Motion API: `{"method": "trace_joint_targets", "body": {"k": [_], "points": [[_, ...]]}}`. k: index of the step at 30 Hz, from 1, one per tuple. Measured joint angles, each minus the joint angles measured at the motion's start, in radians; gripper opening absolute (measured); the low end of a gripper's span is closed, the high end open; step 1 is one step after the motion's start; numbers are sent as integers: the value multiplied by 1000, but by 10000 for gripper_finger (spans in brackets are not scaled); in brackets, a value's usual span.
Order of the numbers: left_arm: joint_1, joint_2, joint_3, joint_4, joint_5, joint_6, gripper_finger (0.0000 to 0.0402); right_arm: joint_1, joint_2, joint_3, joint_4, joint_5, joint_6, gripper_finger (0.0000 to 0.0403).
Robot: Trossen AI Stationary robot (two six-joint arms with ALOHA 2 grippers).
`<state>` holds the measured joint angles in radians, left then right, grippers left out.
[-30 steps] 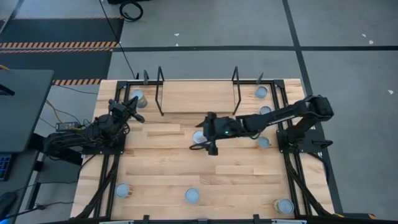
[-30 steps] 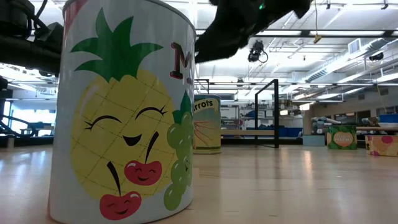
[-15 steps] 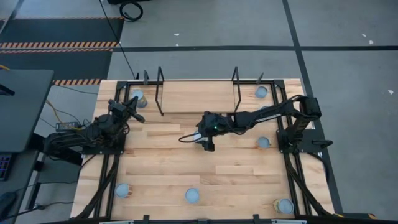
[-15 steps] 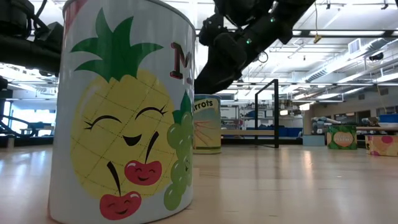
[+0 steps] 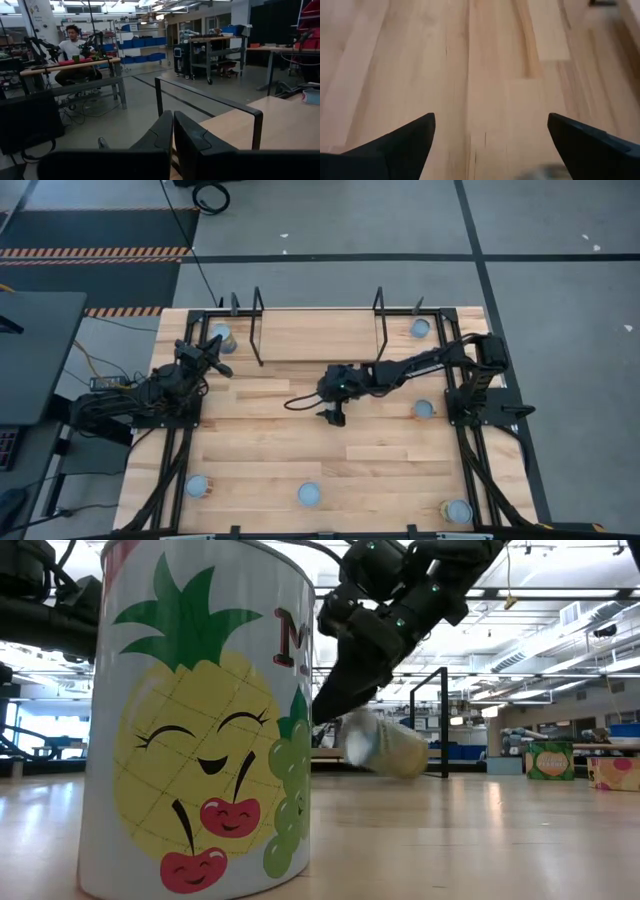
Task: Pick and place cans onto a shelf
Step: Put the canned carrots on the shelf
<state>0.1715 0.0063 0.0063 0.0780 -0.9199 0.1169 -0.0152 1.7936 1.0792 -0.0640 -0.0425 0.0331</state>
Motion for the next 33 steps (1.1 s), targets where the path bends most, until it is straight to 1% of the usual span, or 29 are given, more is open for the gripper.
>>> {"method": "trace_joint_targets", "body": {"k": [2,4,9,12,13,16,19,23,29,33], "points": [[0,0,0,0,0,0,23,3,-8,0,-5,1,-9,394],[0,0,0,0,0,0,23,12,-39,1,-41,35,-57,394],[0,0,0,0,0,0,23,37,-144,77,-325,149,-190,394],[0,0,0,1,0,0,23,27,-191,109,-484,210,-279,394],[0,0,0,2,0,0,23,17,-197,110,-522,215,-311,394],[0,0,0,2,0,0,23,-29,-203,109,-582,197,-373,394],[0,0,0,1,0,0,23,-87,-178,109,-610,167,-407,394],[0,0,0,0,0,0,23,-151,-127,109,-602,125,-440,394],[0,0,0,8,0,0,23,-188,-46,109,-619,36,-455,394],[0,0,0,4,0,0,23,-191,-3,109,-643,14,-452,393]]}}
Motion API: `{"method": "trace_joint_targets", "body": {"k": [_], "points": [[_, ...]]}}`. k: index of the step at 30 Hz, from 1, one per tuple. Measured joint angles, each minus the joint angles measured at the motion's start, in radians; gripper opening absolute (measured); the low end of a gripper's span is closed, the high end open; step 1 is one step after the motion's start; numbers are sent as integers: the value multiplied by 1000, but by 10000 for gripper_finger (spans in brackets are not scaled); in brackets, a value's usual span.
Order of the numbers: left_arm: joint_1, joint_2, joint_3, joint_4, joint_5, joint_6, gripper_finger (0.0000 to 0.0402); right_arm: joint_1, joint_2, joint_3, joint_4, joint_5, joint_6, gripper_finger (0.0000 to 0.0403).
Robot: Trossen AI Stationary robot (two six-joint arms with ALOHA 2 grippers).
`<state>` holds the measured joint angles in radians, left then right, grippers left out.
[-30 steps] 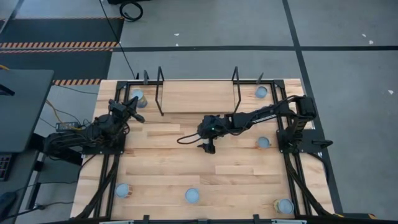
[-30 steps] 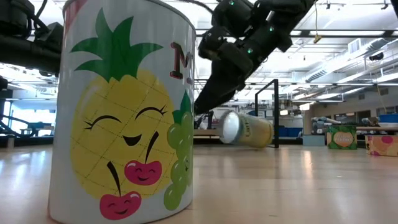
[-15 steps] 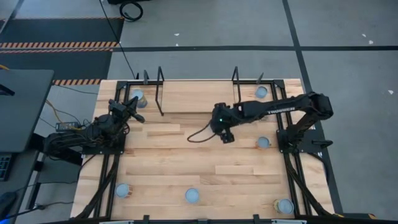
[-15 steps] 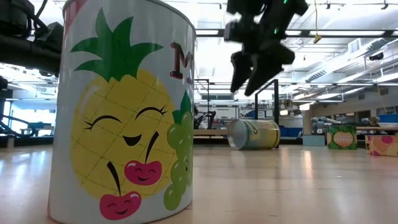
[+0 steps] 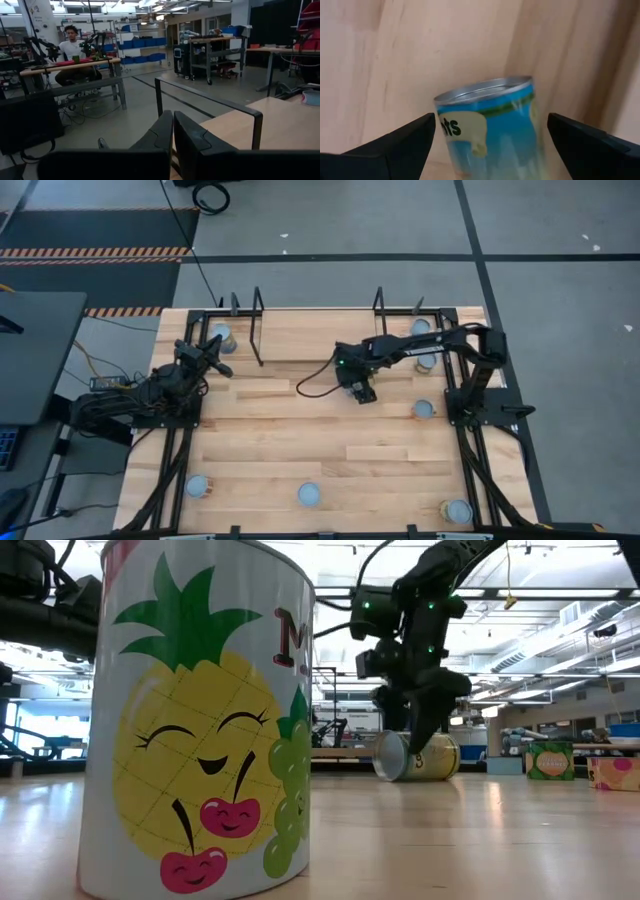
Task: Pick and place cans onto a shelf
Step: Put the canned carrots on the shelf
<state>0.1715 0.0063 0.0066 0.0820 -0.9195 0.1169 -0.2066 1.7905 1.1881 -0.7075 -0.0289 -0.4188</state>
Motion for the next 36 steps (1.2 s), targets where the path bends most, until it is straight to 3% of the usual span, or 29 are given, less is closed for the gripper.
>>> {"method": "trace_joint_targets", "body": {"k": [16,23,29,36], "points": [[0,0,0,0,0,0,23,34,57,0,-2,-25,74,347],[0,0,0,0,0,0,23,65,-27,27,49,-26,121,326],[0,0,0,0,0,0,23,53,-136,27,461,30,199,328],[0,0,0,1,0,0,23,22,-87,-84,1111,318,335,328]]}}
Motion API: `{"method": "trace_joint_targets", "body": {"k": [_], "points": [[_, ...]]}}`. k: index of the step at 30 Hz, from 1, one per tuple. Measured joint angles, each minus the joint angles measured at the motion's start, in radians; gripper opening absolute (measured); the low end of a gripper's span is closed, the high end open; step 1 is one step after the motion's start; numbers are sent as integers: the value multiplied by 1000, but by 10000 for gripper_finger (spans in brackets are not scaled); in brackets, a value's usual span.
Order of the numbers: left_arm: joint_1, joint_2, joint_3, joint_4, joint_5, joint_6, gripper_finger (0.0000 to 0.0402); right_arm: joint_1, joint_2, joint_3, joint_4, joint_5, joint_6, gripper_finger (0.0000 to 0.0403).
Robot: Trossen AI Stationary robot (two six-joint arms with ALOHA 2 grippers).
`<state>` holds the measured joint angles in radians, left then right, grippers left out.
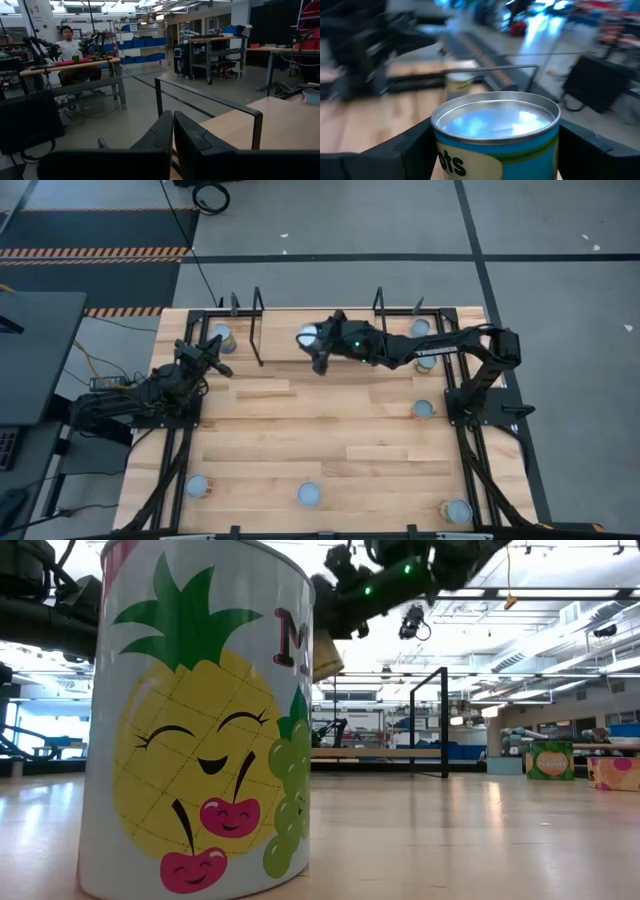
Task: Pick and place cans onto a shelf
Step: Put the canned carrots on the shelf
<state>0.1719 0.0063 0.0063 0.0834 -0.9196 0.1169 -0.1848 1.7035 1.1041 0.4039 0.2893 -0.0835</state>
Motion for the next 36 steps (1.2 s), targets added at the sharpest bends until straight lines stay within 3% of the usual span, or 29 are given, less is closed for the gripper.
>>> {"method": "trace_joint_targets", "body": {"k": [4,9,23,36], "points": [[0,0,0,0,0,0,23,2,78,-101,265,135,100,328],[0,0,0,0,0,0,23,-1,153,-207,529,208,177,328],[0,0,0,1,0,0,23,-34,277,-229,644,181,126,336],[0,0,0,1,0,0,23,-82,276,-229,628,161,120,392]]}}
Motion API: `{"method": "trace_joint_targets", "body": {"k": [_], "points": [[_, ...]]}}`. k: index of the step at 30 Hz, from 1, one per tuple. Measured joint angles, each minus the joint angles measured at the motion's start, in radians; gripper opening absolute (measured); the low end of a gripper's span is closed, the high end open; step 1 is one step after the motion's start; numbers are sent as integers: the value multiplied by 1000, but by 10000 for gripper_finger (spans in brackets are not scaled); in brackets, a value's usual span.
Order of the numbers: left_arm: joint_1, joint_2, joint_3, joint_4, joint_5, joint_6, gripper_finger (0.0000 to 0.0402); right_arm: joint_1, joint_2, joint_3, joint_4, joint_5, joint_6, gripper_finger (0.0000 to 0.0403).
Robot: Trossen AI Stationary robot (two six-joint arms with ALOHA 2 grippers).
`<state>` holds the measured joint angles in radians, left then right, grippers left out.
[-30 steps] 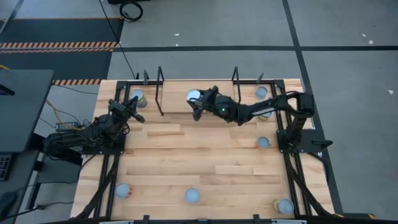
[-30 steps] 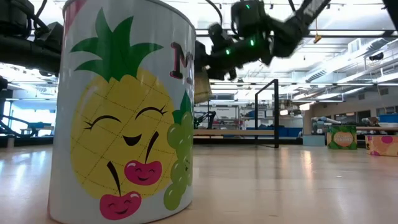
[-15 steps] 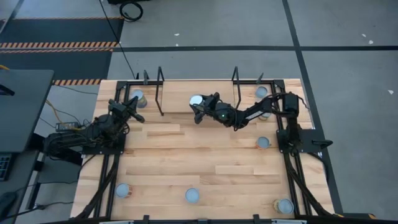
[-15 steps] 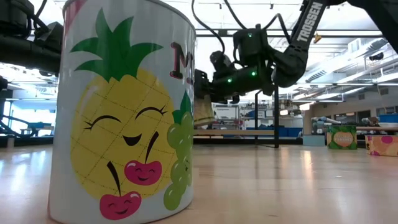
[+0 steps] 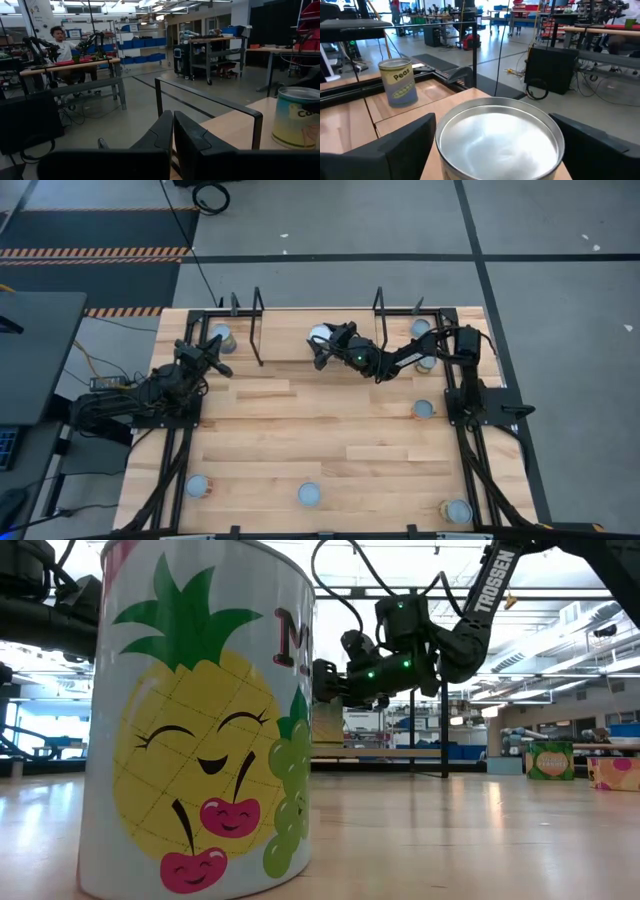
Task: Pick and place cans onto a shelf
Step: Put the canned carrots on the shelf
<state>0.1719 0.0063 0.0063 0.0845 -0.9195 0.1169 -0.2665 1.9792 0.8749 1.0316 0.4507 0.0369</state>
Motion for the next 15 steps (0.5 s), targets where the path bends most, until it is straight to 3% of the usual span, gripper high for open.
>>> {"method": "trace_joint_targets", "body": {"k": [15], "points": [[0,0,0,0,0,0,23,-6,-149,0,-92,-30,-67,393]]}}
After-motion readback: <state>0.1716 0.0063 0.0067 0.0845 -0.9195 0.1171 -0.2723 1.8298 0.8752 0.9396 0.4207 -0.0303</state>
